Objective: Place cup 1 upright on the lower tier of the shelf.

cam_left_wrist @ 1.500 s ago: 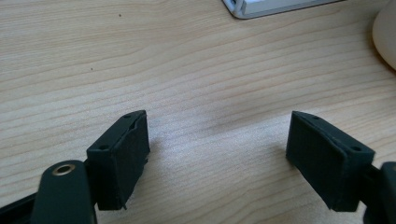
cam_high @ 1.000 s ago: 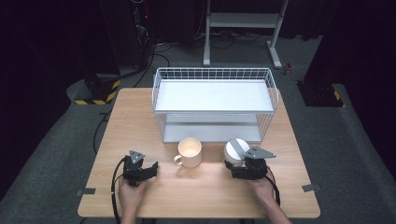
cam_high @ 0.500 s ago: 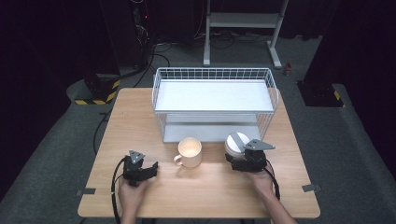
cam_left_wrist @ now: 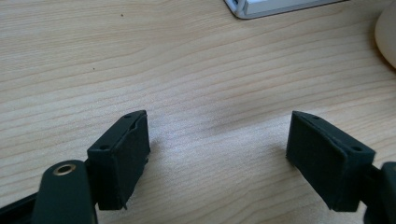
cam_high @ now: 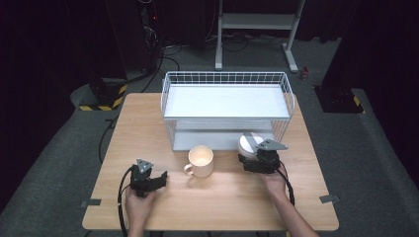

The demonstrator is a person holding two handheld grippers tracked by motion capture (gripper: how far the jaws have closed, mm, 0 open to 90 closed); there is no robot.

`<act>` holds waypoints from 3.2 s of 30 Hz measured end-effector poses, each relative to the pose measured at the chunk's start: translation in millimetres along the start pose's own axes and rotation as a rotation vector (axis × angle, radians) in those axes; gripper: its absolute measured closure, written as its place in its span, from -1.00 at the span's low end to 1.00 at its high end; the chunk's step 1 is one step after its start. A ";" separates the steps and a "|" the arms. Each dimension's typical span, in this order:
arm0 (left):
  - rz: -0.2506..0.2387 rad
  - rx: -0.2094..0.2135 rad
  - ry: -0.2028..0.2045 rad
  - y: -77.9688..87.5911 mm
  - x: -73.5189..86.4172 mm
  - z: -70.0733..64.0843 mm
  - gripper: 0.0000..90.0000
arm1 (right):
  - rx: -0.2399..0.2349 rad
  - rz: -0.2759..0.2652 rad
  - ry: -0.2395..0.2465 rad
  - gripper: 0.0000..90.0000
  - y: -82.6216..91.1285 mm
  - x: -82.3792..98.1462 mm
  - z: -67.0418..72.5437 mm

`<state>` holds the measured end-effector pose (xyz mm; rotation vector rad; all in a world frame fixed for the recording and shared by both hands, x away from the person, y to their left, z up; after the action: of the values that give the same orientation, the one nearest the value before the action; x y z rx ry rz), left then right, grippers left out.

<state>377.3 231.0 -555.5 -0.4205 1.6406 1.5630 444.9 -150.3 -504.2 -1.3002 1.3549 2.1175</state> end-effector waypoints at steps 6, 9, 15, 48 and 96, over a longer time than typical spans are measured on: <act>0.000 0.000 -0.001 0.0 0.0 0.1 -0.52 | 0.018 0.006 -0.009 -0.58 -7.8 -6.4 -1.7; 0.000 0.000 0.000 0.0 0.0 0.0 -0.52 | 0.028 0.006 -0.009 -0.58 -12.6 -9.1 -2.8; 0.000 0.000 -0.001 0.0 0.0 0.1 -0.52 | 0.043 0.014 -0.014 -0.58 -21.0 -13.1 -5.4; 0.001 0.002 0.002 0.2 0.1 0.3 -0.51 | 0.111 0.003 -0.019 -0.59 -44.9 -28.1 -19.6; 0.000 -0.003 0.002 0.1 0.1 0.2 -0.51 | 0.120 0.003 -0.064 -0.39 -31.1 -7.6 -23.3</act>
<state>377.3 231.3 -555.5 -0.4229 1.6399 1.5659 481.8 -152.7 -518.7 -1.1749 1.4335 2.0278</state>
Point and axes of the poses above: each handheld gripper's, and its own axes: y roughly backward along the jaws, x roughly out of its underside, z roughly to its left, the point moved 4 cm from there along -y, roughly forward along the jaws, and after that the axes turned 7 degrees about -y, right-handed, at the moved point
